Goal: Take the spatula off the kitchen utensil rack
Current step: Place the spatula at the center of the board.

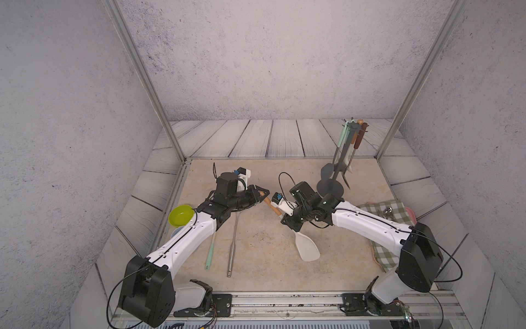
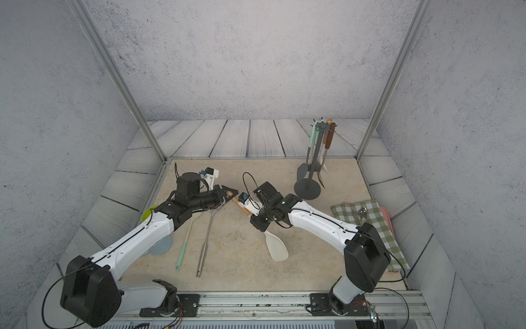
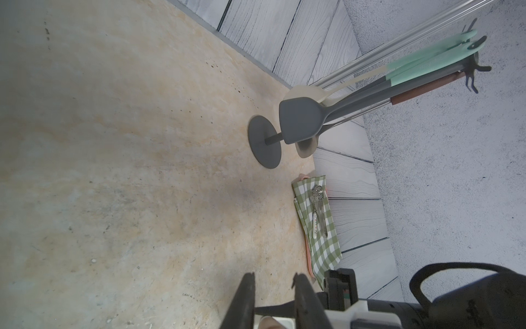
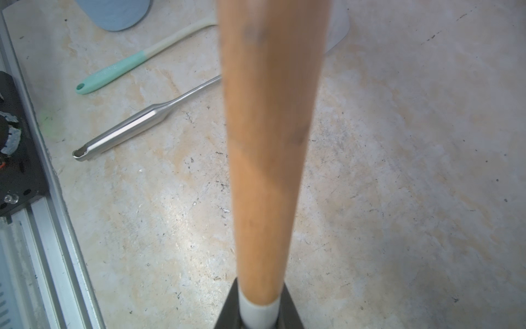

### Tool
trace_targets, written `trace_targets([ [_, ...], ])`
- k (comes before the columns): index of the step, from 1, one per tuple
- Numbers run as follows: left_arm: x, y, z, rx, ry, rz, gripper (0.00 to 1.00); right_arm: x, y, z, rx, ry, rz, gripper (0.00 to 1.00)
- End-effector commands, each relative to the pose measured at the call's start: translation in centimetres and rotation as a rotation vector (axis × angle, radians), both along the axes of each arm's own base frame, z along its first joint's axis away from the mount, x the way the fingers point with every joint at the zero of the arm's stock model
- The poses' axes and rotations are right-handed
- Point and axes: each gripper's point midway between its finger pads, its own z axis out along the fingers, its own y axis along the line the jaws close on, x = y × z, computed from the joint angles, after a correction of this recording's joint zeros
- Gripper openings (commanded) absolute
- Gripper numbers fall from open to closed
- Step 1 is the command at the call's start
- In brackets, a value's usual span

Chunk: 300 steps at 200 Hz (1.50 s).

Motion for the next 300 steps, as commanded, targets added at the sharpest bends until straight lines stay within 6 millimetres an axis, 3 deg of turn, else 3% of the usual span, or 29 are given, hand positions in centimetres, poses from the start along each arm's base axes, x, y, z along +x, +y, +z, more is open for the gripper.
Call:
trace_targets([
  [1,-0.5,0.3,-1.4,-0.007,0.062,0.034,0.00,1.2,0.6,3.9,0.106,-0.103,-0.048,0.11],
  [17,-0.3,0.8,-1.4,-0.025,0.077,0.082,0.00,1.3,-0.1,4.7,0.119,-0.120,-0.099,0.24],
  [26,0.0,1.3,-1.3,-0.030,0.090,0.123,0.00,1.5,-0.7,5.1,0.125,-0.132,-0.139,0.38],
  [51,0.9,2.4,-0.6,-0.061,0.125,0.237,0.00,1.9,-2.7,7.2,0.157,-0.168,-0.276,0.52],
  [69,1.6,3.3,0.1,-0.090,0.138,0.318,0.00,1.9,-4.4,8.9,0.211,-0.161,-0.403,0.69],
  [87,2.0,4.3,0.1,-0.142,0.176,0.409,0.00,1.2,-4.8,10.4,0.309,-0.095,-0.486,0.81],
  [100,2.4,5.0,-0.2,-0.200,0.211,0.471,0.00,0.7,-4.5,11.2,0.404,-0.032,-0.527,0.82],
  [110,2.6,5.3,-0.5,-0.249,0.239,0.511,0.00,0.5,-4.2,11.6,0.480,0.034,-0.580,0.88],
  [171,2.8,5.4,-1.5,-0.441,0.350,0.584,0.00,2.4,-2.7,10.7,0.686,0.407,-0.947,0.89],
  [204,2.5,5.6,-1.7,-0.471,0.363,0.596,0.00,3.3,-2.5,9.4,0.799,0.574,-1.099,0.82],
  [235,1.9,6.3,-1.8,-0.488,0.361,0.597,0.00,4.7,-3.0,9.1,0.813,0.525,-1.110,0.83],
  [263,1.2,6.4,-1.6,-0.508,0.367,0.582,0.00,6.0,-3.2,7.6,0.853,0.485,-1.135,0.83],
  [300,0.8,6.3,-1.1,-0.532,0.374,0.567,0.00,7.0,-2.0,5.3,0.838,0.522,-1.159,0.84],
])
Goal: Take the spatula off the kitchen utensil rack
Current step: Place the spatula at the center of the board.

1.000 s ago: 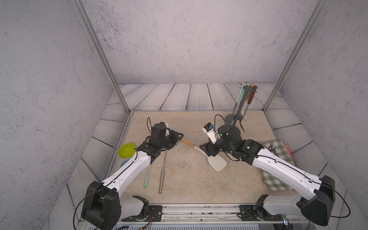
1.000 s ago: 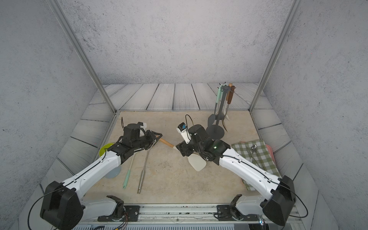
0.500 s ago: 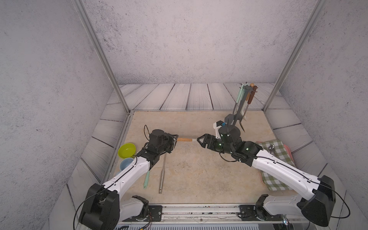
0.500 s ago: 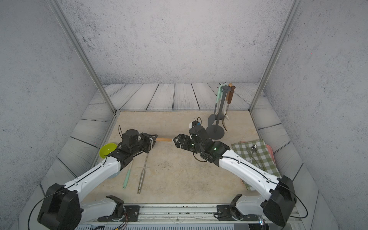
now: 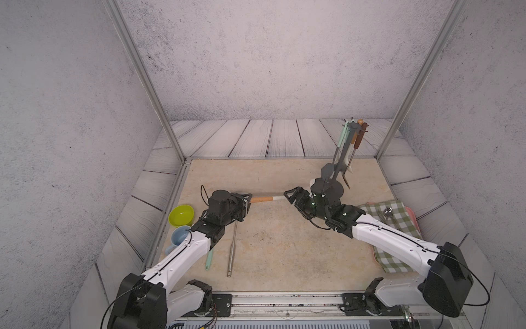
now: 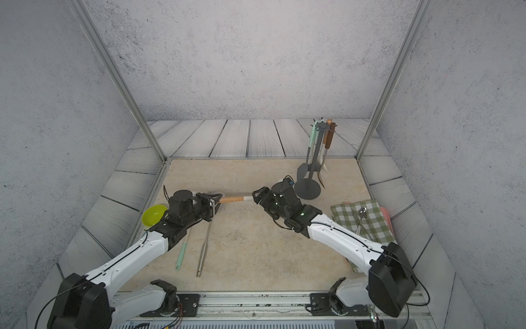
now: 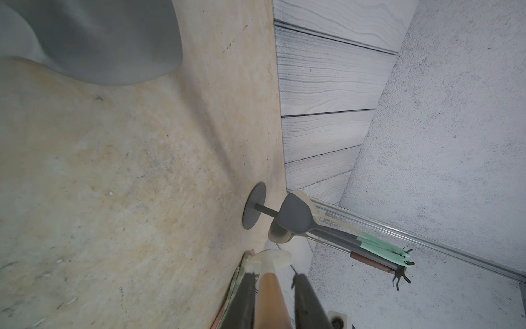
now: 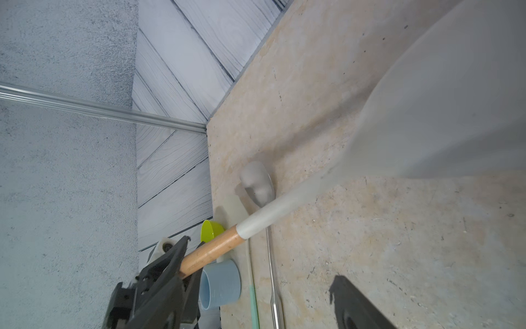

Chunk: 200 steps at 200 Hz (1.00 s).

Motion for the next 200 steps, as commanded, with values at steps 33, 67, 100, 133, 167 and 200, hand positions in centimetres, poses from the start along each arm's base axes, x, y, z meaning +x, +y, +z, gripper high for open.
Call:
trace_targets([
  [33,-0.5,-0.1,2.9,-0.085,-0.077,-0.012,0.00,2.6,1.5,-1.2,0.055,-0.005,-0.068,0.89],
  [67,-0.8,-0.1,2.8,-0.105,-0.075,-0.010,0.00,3.7,2.2,-1.8,0.030,0.012,-0.109,0.86],
  [100,-1.1,-0.3,2.5,-0.116,-0.062,-0.028,0.00,4.6,2.8,-1.8,0.029,0.020,-0.160,0.75],
  [133,-1.2,-0.4,2.1,-0.135,-0.057,-0.032,0.00,4.8,3.6,-1.4,-0.002,0.019,-0.174,0.52],
  [167,-1.6,-0.2,1.5,-0.139,-0.050,-0.024,0.00,4.8,3.7,-1.7,-0.029,0.028,-0.179,0.23],
  [200,-2.2,-0.1,1.2,-0.131,-0.043,-0.035,0.00,4.8,3.2,-1.9,-0.078,0.024,-0.186,0.00],
])
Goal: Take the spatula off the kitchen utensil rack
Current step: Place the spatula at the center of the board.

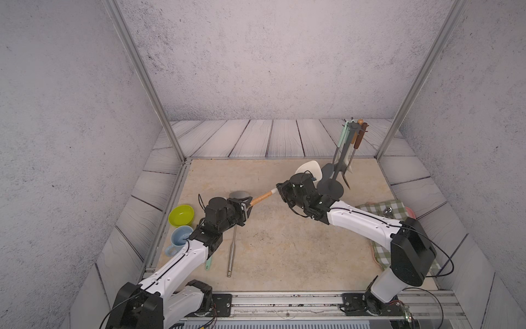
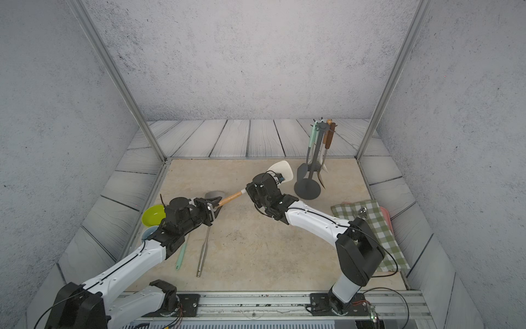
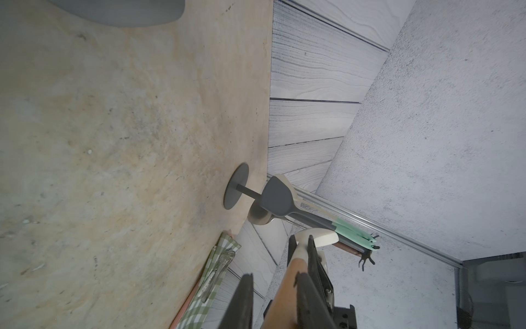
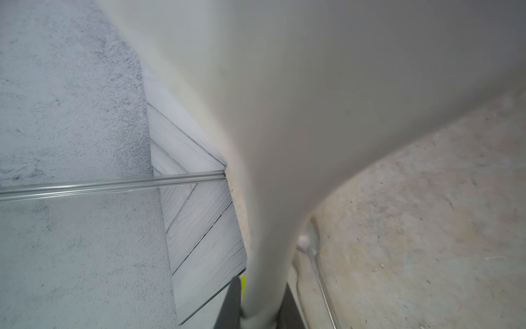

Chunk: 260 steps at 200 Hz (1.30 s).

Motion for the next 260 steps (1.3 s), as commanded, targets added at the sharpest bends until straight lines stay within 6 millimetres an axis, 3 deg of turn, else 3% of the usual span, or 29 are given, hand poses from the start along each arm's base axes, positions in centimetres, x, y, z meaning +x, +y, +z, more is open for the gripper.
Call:
trace_targets([
  [1,-0.6,0.0,0.8,0.028,-0.050,-0.034,0.00,-0.9,-1.4,-3.2,-0.248,-0.001,0.056,0.00],
  [14,-0.9,0.1,0.5,0.047,-0.040,-0.041,0.00,-0.9,-1.6,-3.3,-0.266,0.000,0.058,0.00],
  [21,-1.1,0.2,0.4,0.062,-0.039,-0.042,0.05,-0.9,-1.7,-3.4,-0.278,0.002,0.060,0.00],
  [34,-1.6,0.7,0.0,0.098,-0.029,-0.041,0.23,-1.1,-2.1,-3.5,-0.306,0.005,0.062,0.00],
  [62,-3.0,2.7,-0.5,0.238,-0.025,-0.039,0.78,-1.7,-3.4,-4.3,-0.404,0.017,0.075,0.00],
  [82,-4.2,5.0,-0.6,0.397,-0.032,-0.027,1.00,-2.5,-4.1,-5.7,-0.494,0.044,0.125,0.00],
  [114,-5.1,8.6,0.6,0.689,-0.111,0.005,0.99,-4.4,-4.0,-8.5,-0.587,0.119,0.268,0.00],
  [151,-5.3,11.5,0.9,0.946,-0.172,0.046,0.99,-6.8,-1.5,-11.6,-0.580,0.215,0.483,0.00],
  [193,-5.4,13.3,1.1,1.071,-0.292,0.132,0.99,-9.0,1.6,-14.5,-0.629,0.335,0.680,0.00],
  [260,-6.8,14.6,0.3,1.121,-0.347,0.183,0.99,-10.3,5.6,-15.5,-0.638,0.381,0.750,0.00],
])
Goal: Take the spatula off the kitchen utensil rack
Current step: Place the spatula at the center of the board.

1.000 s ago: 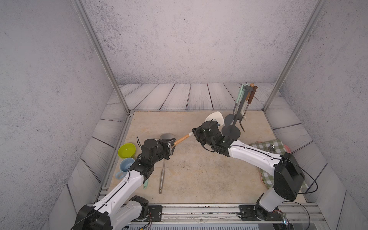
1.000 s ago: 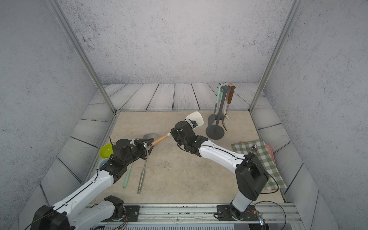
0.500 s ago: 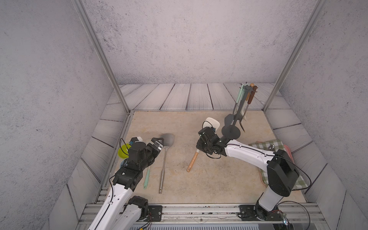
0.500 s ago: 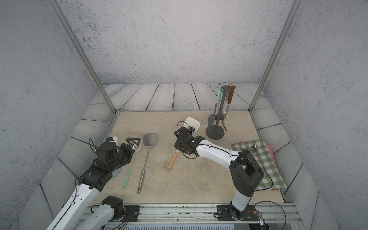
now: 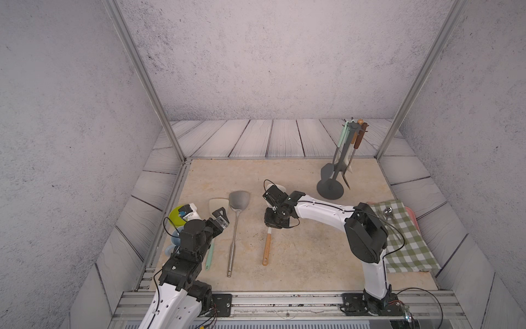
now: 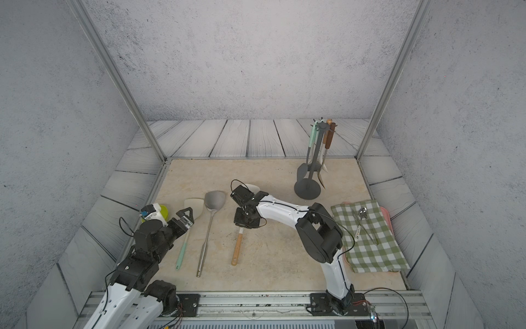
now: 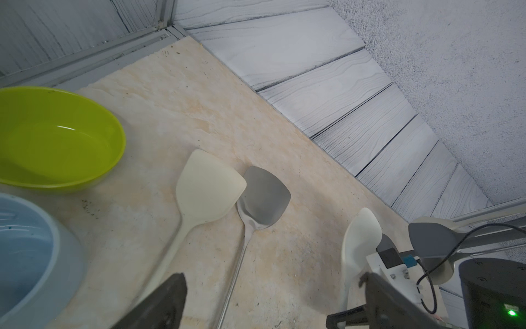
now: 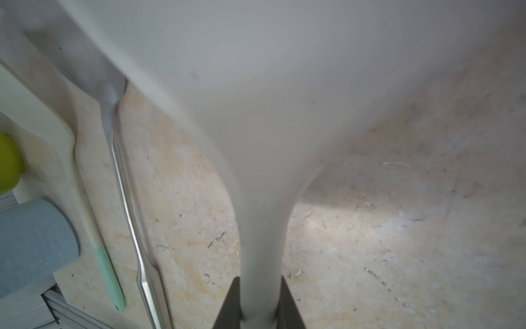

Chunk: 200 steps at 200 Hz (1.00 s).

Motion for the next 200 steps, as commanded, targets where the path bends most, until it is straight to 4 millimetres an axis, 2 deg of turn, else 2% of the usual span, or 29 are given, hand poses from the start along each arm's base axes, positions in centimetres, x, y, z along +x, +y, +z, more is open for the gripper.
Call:
trace_targets([
  [1,-0.2,1.0,0.5,0.045,-0.047,0.031,0.99,-0.8,1.1,-0.1,-0.019,0.031,0.035,0.00],
  [37,-0.3,0.8,0.5,0.039,-0.062,0.019,0.99,-1.3,3.2,-1.4,-0.053,0.059,0.050,0.00],
  [70,-0.1,0.6,0.3,0.040,-0.049,0.011,0.99,-0.7,3.7,-3.0,-0.100,0.077,0.040,0.00],
  [107,0.0,0.4,0.3,0.036,-0.050,0.003,0.99,-0.7,4.9,-3.9,-0.092,0.098,0.061,0.00],
  [186,0.0,0.3,0.3,0.031,-0.053,-0.006,0.99,-1.1,5.3,-4.5,-0.112,0.113,0.070,0.00],
  [200,0.0,0.2,0.3,0.030,-0.053,-0.006,0.99,-1.1,5.3,-4.6,-0.114,0.115,0.073,0.03],
])
